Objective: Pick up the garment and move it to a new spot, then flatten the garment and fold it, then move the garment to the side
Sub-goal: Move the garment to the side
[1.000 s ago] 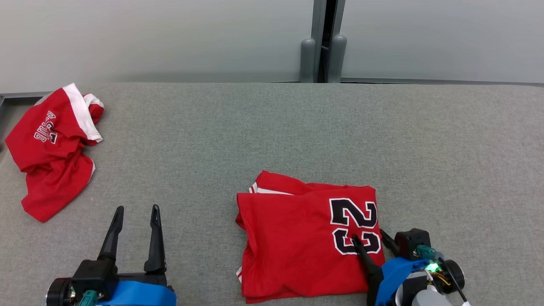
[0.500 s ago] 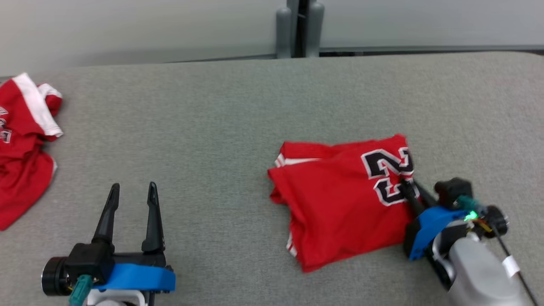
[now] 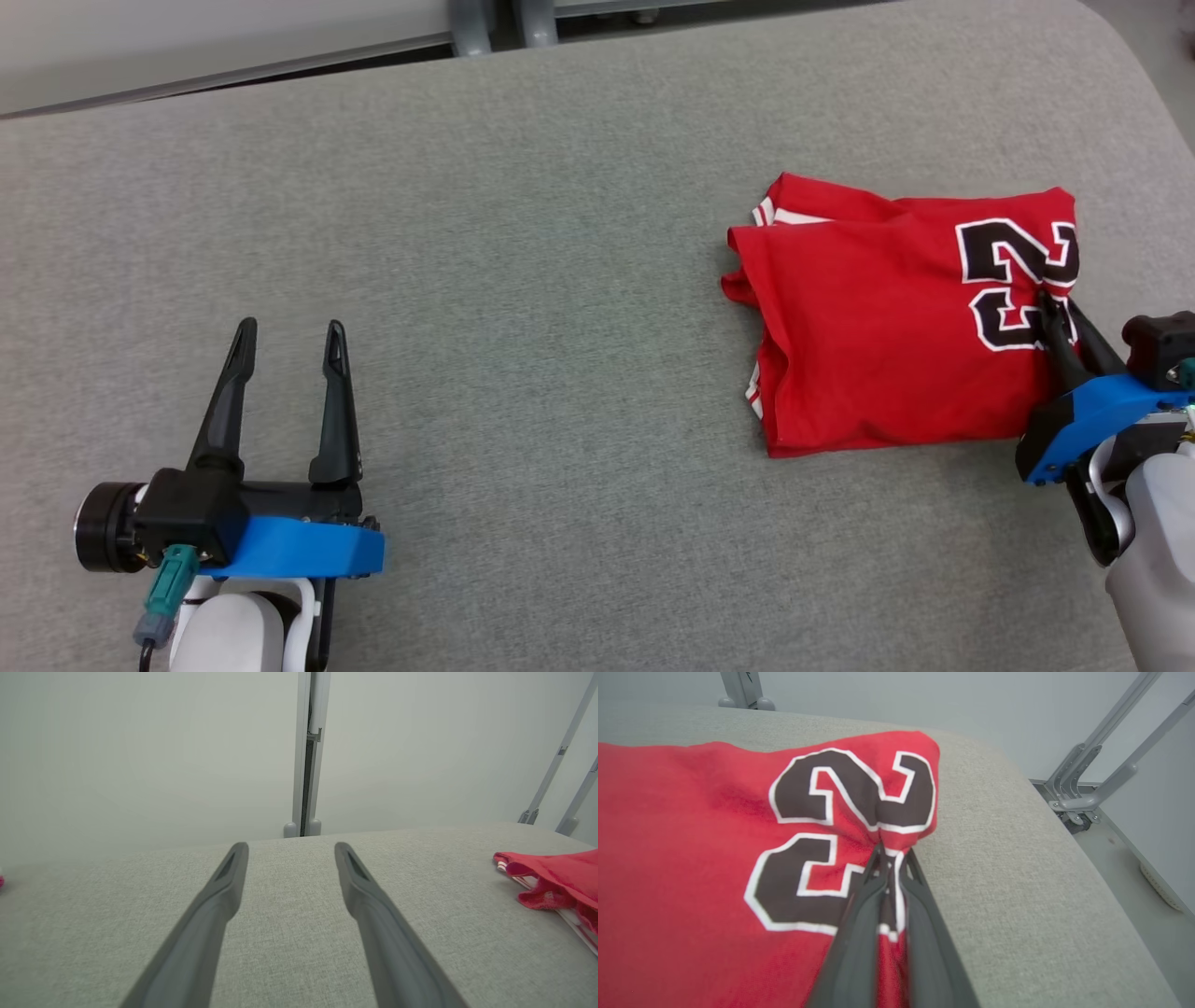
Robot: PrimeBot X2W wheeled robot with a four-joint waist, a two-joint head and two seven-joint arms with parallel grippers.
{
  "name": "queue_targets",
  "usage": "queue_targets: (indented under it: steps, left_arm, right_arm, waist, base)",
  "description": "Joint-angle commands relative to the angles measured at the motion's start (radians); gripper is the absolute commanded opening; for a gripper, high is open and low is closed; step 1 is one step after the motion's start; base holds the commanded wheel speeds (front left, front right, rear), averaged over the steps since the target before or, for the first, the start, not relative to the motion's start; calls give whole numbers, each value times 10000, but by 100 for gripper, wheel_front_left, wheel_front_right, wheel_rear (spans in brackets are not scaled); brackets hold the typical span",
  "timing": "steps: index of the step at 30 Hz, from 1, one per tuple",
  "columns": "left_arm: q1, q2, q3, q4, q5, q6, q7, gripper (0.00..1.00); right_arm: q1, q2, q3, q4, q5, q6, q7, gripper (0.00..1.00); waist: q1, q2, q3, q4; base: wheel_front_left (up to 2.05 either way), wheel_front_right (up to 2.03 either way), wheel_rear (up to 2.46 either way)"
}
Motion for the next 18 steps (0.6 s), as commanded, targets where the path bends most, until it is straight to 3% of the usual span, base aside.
queue_targets:
  steps: [1, 11, 18]
  left_arm:
    - [-97, 55, 41, -45, 41, -29, -30, 100]
    - [-332, 49, 66, -145, 227, -135, -30, 100]
    - [-782, 47, -7, -286, 361, -214, -30, 100]
  right_arm:
    - [-95, -5, -64, -83, 56, -14, -71, 0]
    - [-1010, 126, -145, -532, -145, -13, -22, 0]
    - [-2493, -628, -343, -439, -353, -13, 389, 0]
  waist:
    - [-1, 0, 179, -220]
    - [-1, 0, 599, -289]
    - [-1, 0, 1422, -42]
  base:
    - [0, 0, 0]
    - [0, 0, 0]
    - [0, 0, 0]
